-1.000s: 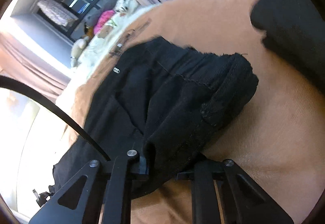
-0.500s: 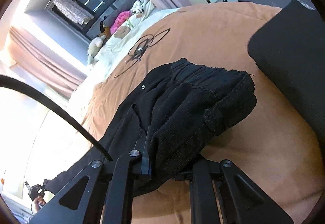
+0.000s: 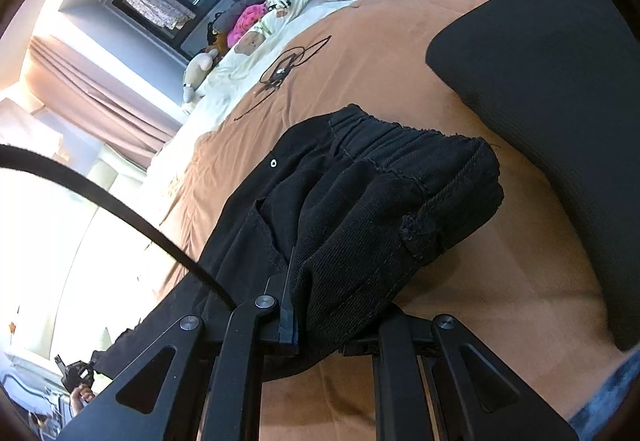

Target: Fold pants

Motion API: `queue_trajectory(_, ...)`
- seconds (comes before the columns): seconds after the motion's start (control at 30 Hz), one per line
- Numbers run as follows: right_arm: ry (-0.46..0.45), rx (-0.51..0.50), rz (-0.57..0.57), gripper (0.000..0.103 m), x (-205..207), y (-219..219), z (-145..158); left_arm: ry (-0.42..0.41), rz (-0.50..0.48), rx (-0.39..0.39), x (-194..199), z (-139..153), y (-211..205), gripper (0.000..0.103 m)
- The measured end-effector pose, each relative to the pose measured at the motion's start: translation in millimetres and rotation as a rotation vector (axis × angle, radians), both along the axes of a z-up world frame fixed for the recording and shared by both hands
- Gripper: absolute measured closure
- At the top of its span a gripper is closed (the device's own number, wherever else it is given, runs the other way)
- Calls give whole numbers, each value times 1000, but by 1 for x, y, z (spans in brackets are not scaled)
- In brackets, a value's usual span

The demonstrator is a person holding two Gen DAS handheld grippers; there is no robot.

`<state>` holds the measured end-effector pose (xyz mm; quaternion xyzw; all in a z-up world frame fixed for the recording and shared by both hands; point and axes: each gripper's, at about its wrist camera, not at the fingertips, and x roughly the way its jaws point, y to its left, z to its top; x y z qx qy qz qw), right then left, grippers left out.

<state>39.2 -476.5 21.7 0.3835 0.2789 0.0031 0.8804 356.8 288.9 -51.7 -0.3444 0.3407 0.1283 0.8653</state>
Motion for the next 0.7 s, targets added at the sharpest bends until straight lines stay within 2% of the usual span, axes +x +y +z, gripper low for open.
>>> queue_trajectory(0.2, 10, -1, 6, 94, -15, -2, -4, 59, 28, -29, -28, -45, 11, 98)
queue_trajectory(0.3, 49, -70, 7, 92, -10, 6, -18, 121, 19, -33, -25, -78, 13, 98)
queue_trajectory(0.4, 147, -144, 15, 79, -2, 13, -32, 186, 20, -37, -25, -96, 12, 96)
queue_trajectory(0.43, 152, -149, 15, 70, -3, 12, -33, 180, 14, -31, -26, -97, 11, 88)
queue_trajectory(0.47, 156, -162, 7, 55, -7, 11, -32, 174, 0, -14, -27, -96, 9, 77)
queue_trajectory(0.53, 151, -210, -18, 41, -18, 9, -26, 175, -7, 8, -30, -95, 5, 61)
queue_trajectory(0.57, 143, -235, -22, 40, -25, 6, -21, 170, -9, 16, -31, -93, 4, 57)
queue_trajectory(0.7, 135, -306, -5, 40, -35, 8, -4, 165, -33, 51, -40, -91, -5, 57)
